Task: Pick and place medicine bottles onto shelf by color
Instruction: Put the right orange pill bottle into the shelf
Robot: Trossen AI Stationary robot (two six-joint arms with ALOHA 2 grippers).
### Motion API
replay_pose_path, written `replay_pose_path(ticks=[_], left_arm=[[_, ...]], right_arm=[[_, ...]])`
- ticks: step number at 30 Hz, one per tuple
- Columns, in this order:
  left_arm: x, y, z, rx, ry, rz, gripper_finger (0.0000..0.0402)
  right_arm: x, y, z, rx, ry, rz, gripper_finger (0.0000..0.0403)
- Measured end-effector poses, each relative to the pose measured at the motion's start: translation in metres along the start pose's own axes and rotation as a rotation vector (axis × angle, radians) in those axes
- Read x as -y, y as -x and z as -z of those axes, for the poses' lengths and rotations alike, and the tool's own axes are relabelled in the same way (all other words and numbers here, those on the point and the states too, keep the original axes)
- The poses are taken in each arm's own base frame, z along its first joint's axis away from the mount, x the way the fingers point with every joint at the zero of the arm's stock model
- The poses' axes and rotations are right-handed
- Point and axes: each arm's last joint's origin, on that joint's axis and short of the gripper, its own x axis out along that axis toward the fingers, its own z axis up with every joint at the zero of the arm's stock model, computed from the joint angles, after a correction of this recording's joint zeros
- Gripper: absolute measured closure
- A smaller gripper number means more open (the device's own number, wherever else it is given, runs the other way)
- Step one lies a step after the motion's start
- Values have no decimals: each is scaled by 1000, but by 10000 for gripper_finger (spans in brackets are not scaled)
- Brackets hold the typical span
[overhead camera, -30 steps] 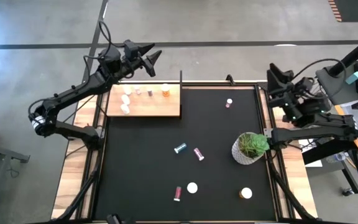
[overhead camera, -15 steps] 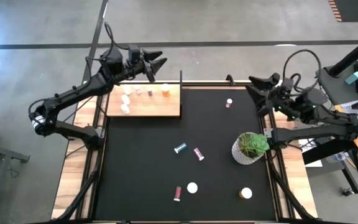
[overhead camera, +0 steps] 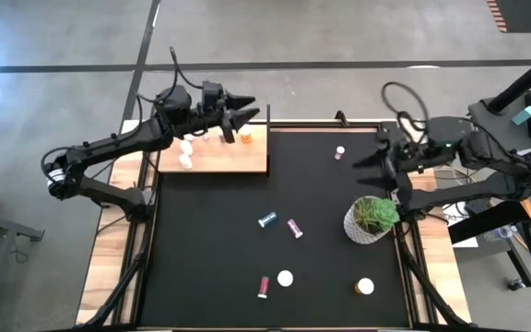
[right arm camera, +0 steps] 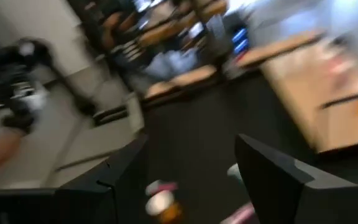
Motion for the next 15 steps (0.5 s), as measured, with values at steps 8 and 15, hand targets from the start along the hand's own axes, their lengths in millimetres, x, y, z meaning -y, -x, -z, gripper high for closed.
replay_pose_path(ticks=[8, 15], left_arm=[[28, -3, 9, -32, 38, 101, 186], [52, -4, 17, -81, 162, 183, 186]], right_arm=[[-8, -25, 12, -159, -364, -64, 177], [-42, -63, 42, -375, -610, -59, 177]])
